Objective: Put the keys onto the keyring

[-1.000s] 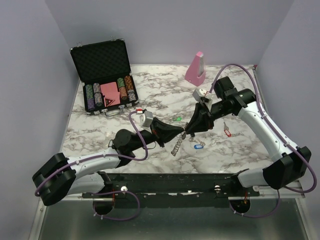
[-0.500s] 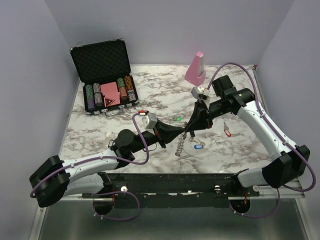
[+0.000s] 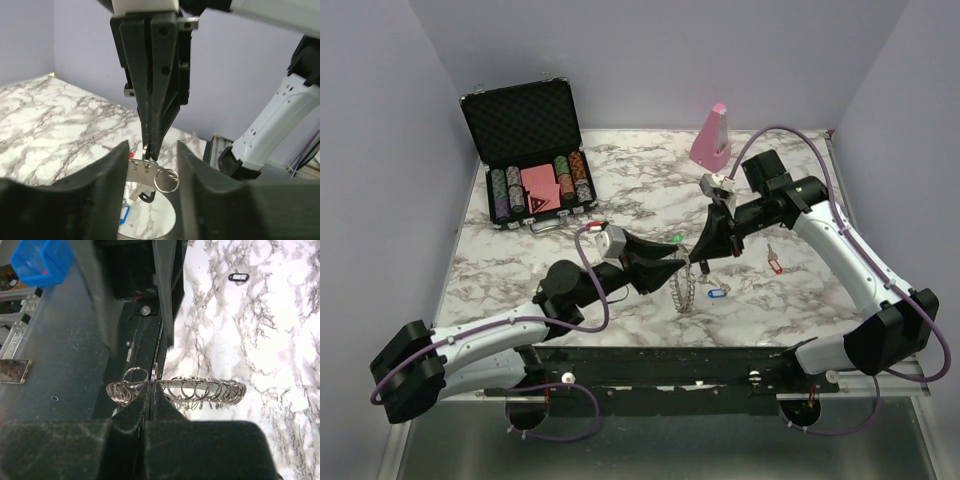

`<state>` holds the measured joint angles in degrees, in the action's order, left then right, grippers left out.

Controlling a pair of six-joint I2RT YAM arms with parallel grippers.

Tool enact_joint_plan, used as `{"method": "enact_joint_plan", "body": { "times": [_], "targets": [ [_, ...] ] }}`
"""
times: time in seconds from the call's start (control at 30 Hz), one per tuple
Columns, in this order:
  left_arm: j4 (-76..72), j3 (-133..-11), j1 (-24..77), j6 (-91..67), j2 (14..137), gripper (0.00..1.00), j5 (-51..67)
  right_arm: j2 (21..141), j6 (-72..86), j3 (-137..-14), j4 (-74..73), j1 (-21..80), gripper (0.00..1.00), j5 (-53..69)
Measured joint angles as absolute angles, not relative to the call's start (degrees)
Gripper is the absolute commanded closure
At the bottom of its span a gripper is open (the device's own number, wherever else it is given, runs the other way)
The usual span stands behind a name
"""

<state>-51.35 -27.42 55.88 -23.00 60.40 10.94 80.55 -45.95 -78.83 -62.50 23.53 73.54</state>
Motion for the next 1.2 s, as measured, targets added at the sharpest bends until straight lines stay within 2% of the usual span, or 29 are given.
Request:
{"method": "enact_joint_plan", "body": {
  "times": [0.1, 0.23, 0.43, 0.6, 0.77, 0.93, 1.2],
  "targets": [
    [-50.5, -26.4, 55.0, -23.0, 55.9, 0.29, 10.9, 80.2, -45.4, -78.8, -62.3, 22.6, 1.00, 72.3],
    [-46.3, -26.0, 53.2, -23.1, 48.7, 0.18, 10.9, 77.9, -43.5, -77.9, -60.9, 19.1, 1.00, 70.0],
    [-29.1, -27.0, 46.3, -24.9, 40.0, 0.01, 11.1, 75.8, -39.9, -77.4, -57.3, 14.5, 1.00, 59.6],
    [-14.1, -28.8, 40.7, -24.5, 33.2, 0.01, 11.1, 76.0, -38.0, -77.6, -54.7, 11.6, 1.00, 46.9],
    [1.4, -37.5, 38.9, -17.0, 31.2, 0.01, 11.1, 80.2, -38.0, -79.7, -53.0, 3.9, 0.99, 37.7],
    [9.8, -41.6, 38.7, -8.3, 30.5, 0.01, 10.7, 89.8, -38.8, -84.2, -51.2, -1.9, 0.99, 28.1],
    [13.9, -33.5, 38.6, -2.1, 26.1, 0.01, 8.6, 110.7, -40.1, -103.9, -50.9, -2.9, 0.98, 14.6]
  ]
}}
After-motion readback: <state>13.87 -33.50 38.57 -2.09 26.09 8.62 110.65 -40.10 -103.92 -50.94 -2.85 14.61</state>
